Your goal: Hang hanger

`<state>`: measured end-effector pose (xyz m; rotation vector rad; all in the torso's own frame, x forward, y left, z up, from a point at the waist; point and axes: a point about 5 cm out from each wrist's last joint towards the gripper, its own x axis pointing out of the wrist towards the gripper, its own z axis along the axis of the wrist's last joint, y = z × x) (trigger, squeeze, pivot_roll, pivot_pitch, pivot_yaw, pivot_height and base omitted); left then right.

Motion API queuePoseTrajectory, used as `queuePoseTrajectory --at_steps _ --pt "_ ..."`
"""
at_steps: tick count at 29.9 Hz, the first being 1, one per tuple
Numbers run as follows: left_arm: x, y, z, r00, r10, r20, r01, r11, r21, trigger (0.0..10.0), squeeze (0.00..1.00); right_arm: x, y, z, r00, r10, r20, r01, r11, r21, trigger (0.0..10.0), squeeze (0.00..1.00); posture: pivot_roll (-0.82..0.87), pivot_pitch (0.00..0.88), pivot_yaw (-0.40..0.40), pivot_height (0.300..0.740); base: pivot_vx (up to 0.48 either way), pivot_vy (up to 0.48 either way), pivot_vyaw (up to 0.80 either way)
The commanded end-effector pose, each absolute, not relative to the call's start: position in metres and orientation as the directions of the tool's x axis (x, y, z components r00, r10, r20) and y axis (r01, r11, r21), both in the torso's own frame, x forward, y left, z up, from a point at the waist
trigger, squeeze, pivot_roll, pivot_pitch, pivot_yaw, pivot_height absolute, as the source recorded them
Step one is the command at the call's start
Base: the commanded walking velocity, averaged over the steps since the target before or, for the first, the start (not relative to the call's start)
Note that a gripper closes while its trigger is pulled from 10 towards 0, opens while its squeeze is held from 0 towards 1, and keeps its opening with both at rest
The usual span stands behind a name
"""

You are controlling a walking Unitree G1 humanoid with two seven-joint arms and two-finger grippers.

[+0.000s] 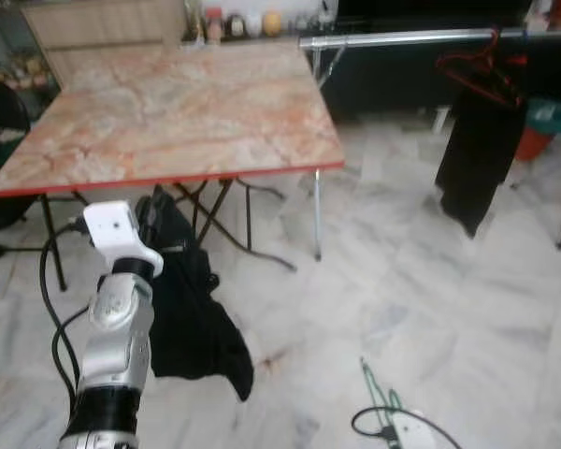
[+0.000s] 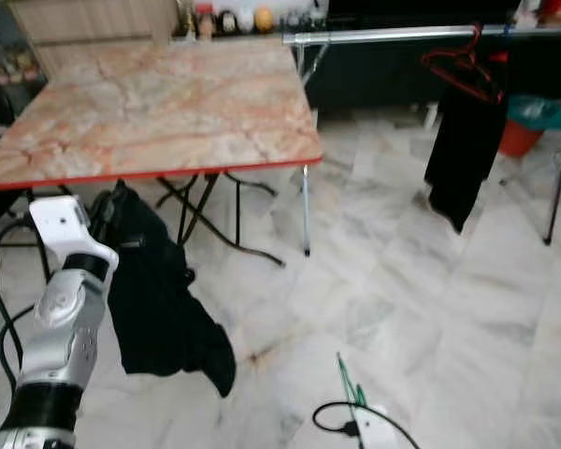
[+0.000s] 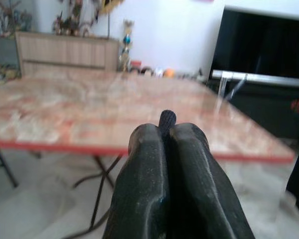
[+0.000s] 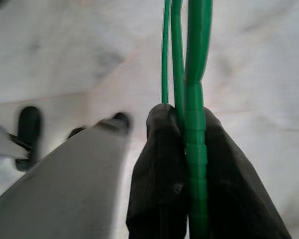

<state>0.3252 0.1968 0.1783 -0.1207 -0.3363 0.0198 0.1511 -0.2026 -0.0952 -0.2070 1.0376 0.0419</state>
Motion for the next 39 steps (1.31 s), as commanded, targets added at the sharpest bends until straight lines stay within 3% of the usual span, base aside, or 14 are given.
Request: queuePoseTrajectory --at_steps 1,25,39 --pt "0.323 0.212 0.192 0.924 0.074 0.375 -0.039 0.994 -0.100 10.0 0.00 0.157 -0.192 -0.095 0.525 -0.032 -0.851 -0.157 0.979 -0.133 10.0 0.00 0.08 0.062 0.007 0.740 0.341 0.000 0.80" --pt "0.330 0.211 0.239 0.873 0.043 0.485 -0.031 0.999 -0.032 10.0 0.00 0.157 -0.186 -0.095 0.525 0.014 -0.851 -0.150 0.986 -0.077 10.0 0.00 0.07 0.070 0.013 0.740 0.349 0.000 0.07" --pt "0.342 0.194 0.333 0.752 -0.084 0.653 0.039 0.996 0.083 10.0 0.00 0.157 -0.184 -0.095 0.521 0.019 -0.854 -0.158 0.985 -0.074 10.0 0.00 0.10 0.043 0.021 0.740 0.369 0.000 0.00"
